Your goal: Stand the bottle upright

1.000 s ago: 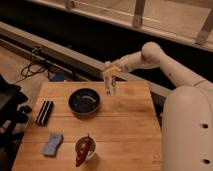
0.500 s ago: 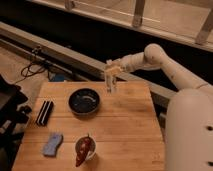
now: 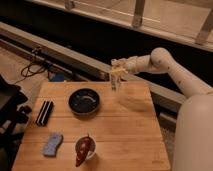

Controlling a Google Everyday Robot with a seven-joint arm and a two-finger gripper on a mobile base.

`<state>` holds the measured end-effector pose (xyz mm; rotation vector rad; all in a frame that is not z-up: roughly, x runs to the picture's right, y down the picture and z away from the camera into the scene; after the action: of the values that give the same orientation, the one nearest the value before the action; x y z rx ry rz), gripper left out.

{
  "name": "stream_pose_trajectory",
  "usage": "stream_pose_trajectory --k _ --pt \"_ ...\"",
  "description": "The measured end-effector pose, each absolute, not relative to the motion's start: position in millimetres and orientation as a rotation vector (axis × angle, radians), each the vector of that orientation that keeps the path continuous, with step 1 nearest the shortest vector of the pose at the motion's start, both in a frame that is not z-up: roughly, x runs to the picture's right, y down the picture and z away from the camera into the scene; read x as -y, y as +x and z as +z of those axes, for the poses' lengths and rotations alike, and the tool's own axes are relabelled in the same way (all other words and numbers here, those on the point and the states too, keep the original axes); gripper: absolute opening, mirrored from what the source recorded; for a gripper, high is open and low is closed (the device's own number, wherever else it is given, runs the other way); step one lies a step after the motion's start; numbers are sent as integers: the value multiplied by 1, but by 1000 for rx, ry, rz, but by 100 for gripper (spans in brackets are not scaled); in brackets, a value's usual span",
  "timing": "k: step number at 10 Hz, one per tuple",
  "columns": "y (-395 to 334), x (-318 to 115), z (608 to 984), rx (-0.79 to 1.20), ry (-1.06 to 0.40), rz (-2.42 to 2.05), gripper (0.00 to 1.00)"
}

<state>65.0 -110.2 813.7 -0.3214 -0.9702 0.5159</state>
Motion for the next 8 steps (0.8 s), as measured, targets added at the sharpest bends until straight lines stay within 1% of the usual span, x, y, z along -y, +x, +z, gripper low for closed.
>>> stream_pose_trajectory --k 8 --pt "90 82 840 936 -229 587 5"
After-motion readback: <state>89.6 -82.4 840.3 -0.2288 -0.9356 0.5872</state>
